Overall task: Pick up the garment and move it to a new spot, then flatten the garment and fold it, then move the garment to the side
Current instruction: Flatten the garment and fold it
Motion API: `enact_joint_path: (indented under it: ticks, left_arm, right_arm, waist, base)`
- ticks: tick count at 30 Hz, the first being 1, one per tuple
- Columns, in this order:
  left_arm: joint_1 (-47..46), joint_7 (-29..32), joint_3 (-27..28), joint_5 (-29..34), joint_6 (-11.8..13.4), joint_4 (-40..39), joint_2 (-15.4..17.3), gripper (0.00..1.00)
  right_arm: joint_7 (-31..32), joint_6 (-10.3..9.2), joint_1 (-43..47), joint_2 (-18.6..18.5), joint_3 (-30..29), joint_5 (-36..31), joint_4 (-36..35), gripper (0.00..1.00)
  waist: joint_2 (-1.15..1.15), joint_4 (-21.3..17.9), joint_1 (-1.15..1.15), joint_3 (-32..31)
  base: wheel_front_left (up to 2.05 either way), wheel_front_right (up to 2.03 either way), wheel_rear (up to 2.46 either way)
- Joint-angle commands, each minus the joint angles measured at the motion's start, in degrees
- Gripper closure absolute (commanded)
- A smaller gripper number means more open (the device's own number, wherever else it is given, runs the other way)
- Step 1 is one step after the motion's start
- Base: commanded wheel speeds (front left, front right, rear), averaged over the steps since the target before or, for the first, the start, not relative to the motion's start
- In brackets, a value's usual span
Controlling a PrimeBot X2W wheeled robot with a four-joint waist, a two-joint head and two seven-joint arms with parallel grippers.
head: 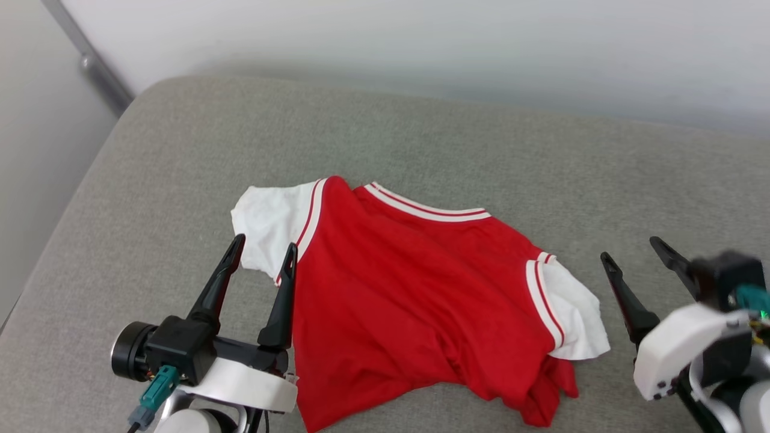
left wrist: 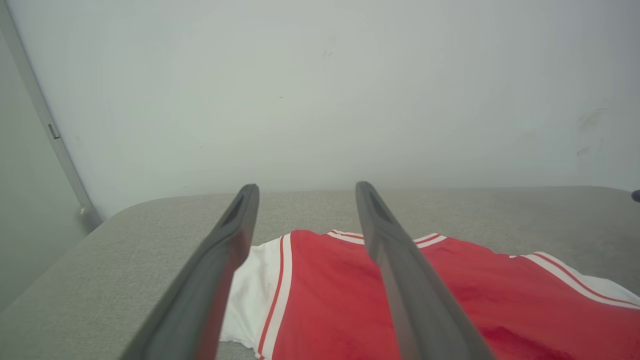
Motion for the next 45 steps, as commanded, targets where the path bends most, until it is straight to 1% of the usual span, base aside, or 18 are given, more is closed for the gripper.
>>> enact_joint_path:
  ticks: [1,3,7,9,12,14,16,20,25,26,27,28,31,34,38,42,45]
  left_arm:
    - [-0.4,-0.1,0.5,0.7,-0.7,0.0,-0.7,0.0]
    - [-1.1,-0.1,1.0,1.4,-1.8,0.3,-1.2,0.0]
    - [-2.0,-0.1,2.2,2.4,-3.4,0.9,-2.9,0.0]
    - [-2.5,-0.1,2.8,2.9,-4.2,1.1,-3.9,0.0]
    - [-2.8,-0.1,3.5,3.7,-5.2,1.5,-5.1,0.0]
    - [-3.2,-0.1,3.8,4.2,-5.9,1.8,-6.0,0.0]
    - [-3.4,-0.1,4.3,4.7,-6.4,2.0,-6.8,0.0]
    - [-3.3,-0.1,5.4,5.7,-7.3,2.4,-8.2,0.0]
    - [-2.9,-0.1,6.8,6.7,-8.8,3.0,-9.5,0.0]
    - [-2.8,-0.1,7.1,6.9,-8.9,3.2,-9.7,0.0]
    - [-2.6,-0.1,7.4,7.1,-9.1,3.4,-9.9,0.0]
    - [-2.3,-0.1,7.7,7.3,-9.2,3.6,-10.0,0.0]
    - [-1.6,-0.1,8.5,7.8,-9.9,4.3,-10.4,0.0]
    - [-1.1,-0.1,9.2,8.2,-10.6,4.6,-10.6,0.0]
    - [-0.1,-0.1,9.8,8.7,-11.4,4.2,-11.0,0.0]
    - [0.0,-0.1,10.1,9.2,-12.1,4.1,-11.2,0.0]
    - [0.0,-0.1,10.1,9.4,-12.6,4.3,-11.3,0.0]
  right_arm:
    - [5.4,-0.03,-2.3,-1.7,1.3,2.9,-0.1,0.0]
    - [15.0,-0.04,-5.1,-5.7,3.2,6.6,0.1,0.0]
    - [31.9,-0.03,-10.1,-10.3,6.1,13.2,1.4,0.0]
    - [38.4,-0.03,-11.9,-11.3,7.2,15.6,2.1,0.0]
    - [44.9,-0.03,-13.8,-11.5,7.9,17.7,3.7,0.0]
    - [47.1,-0.03,-14.4,-11.6,8.1,17.6,5.0,0.0]
    - [47.8,-0.03,-14.7,-11.7,8.0,16.7,6.7,0.0]
    - [46.8,-0.03,-13.4,-11.3,7.3,15.6,10.6,0.0]
    - [45.1,-0.04,-10.6,-10.2,7.4,15.2,15.3,0.0]
    - [44.6,-0.06,-10.1,-10.1,7.4,14.9,16.1,0.53]
    - [43.9,-0.06,-9.7,-10.4,7.8,14.4,16.4,0.98]
    - [43.4,-0.06,-9.3,-10.9,8.4,14.2,16.7,1.0]
    - [41.6,-0.05,-9.2,-13.3,9.5,13.8,16.0,1.0]
    - [39.7,-0.06,-10.1,-17.0,9.4,13.7,14.7,1.0]
    - [39.1,-0.06,-10.8,-22.5,8.9,13.0,13.6,1.0]
    - [38.8,-0.06,-10.5,-28.4,8.3,12.7,15.3,1.0]
    - [38.3,-0.06,-10.0,-31.3,8.2,12.4,17.9,1.0]
  waist:
    - [0.0,1.0,0.01,1.5]
    - [0.0,1.9,0.01,2.7]
    - [0.0,3.6,0.01,4.8]
    - [0.0,4.5,0.01,5.6]
    - [0.0,6.1,0.01,6.8]
    - [0.0,7.2,0.01,7.6]
    - [0.0,8.3,0.01,8.1]
    - [0.0,10.0,0.01,9.1]
    - [0.0,10.6,0.01,9.6]
    - [0.0,10.5,0.01,9.5]
    - [0.0,10.4,0.01,9.2]
    - [0.0,10.1,0.01,8.8]
    - [0.0,9.0,0.01,7.2]
    - [0.0,7.7,0.01,5.2]
    - [0.0,6.2,0.01,3.4]
    - [0.0,5.3,0.01,3.0]
    - [0.0,4.8,0.01,3.4]
  base:
    - [0.0,0.0,0.0]
    - [0.0,0.0,0.0]
    - [0.0,0.0,0.0]
    - [0.0,0.0,0.0]
    - [0.0,0.0,0.0]
    - [0.0,0.0,0.0]
    - [0.0,0.0,0.0]
    - [0.0,0.0,0.0]
    - [0.0,0.0,0.0]
    - [0.0,0.0,0.0]
    - [0.0,0.0,0.0]
    - [0.0,0.0,0.0]
    - [0.0,0.0,0.0]
    - [0.0,0.0,0.0]
    - [0.0,0.0,0.0]
    - [0.0,0.0,0.0]
    - [0.0,0.0,0.0]
